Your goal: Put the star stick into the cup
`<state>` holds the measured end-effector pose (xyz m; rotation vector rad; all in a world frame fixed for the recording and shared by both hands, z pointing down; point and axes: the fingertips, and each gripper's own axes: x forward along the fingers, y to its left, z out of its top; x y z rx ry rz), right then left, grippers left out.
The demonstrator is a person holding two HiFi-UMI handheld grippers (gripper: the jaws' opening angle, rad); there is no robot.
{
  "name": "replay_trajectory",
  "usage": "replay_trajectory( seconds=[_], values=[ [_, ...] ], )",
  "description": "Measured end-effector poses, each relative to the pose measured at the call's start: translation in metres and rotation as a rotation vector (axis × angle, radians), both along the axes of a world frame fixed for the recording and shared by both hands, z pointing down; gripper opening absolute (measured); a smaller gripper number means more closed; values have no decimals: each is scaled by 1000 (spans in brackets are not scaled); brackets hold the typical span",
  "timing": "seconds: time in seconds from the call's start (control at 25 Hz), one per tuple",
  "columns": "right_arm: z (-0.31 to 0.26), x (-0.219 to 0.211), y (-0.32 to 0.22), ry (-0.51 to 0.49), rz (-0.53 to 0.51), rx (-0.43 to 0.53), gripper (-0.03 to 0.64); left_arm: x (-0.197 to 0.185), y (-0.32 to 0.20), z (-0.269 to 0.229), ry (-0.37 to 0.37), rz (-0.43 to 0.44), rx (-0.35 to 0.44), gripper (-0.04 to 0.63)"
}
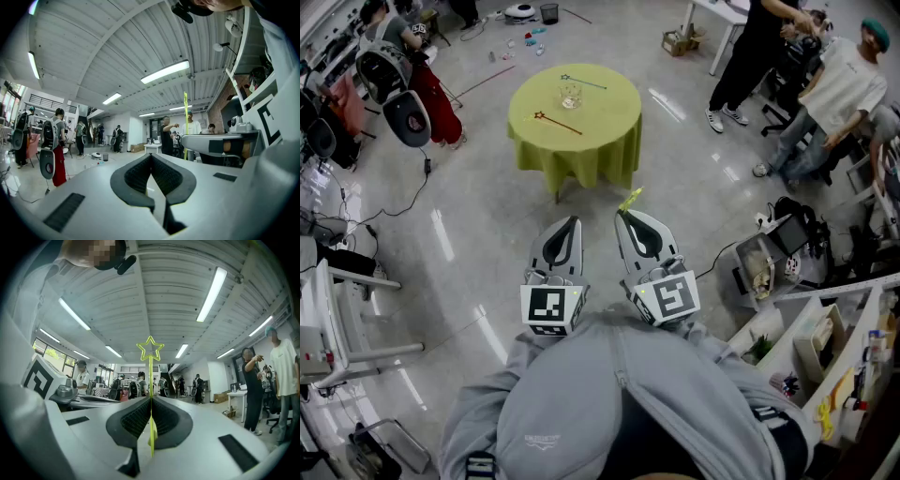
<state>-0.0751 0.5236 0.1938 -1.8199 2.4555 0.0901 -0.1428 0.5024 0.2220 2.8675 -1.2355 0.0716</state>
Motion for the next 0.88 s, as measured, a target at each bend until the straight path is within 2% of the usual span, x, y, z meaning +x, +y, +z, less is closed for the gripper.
replay_trajectory(
  seconds=[0.64, 0.88],
  values=[
    [12, 28, -11, 18, -33, -24, 35, 28, -10, 10, -17, -9, -5, 17],
    [11, 41, -18, -20, -61, -21, 35, 36, -18, 9, -15, -37, -1, 17]
  ],
)
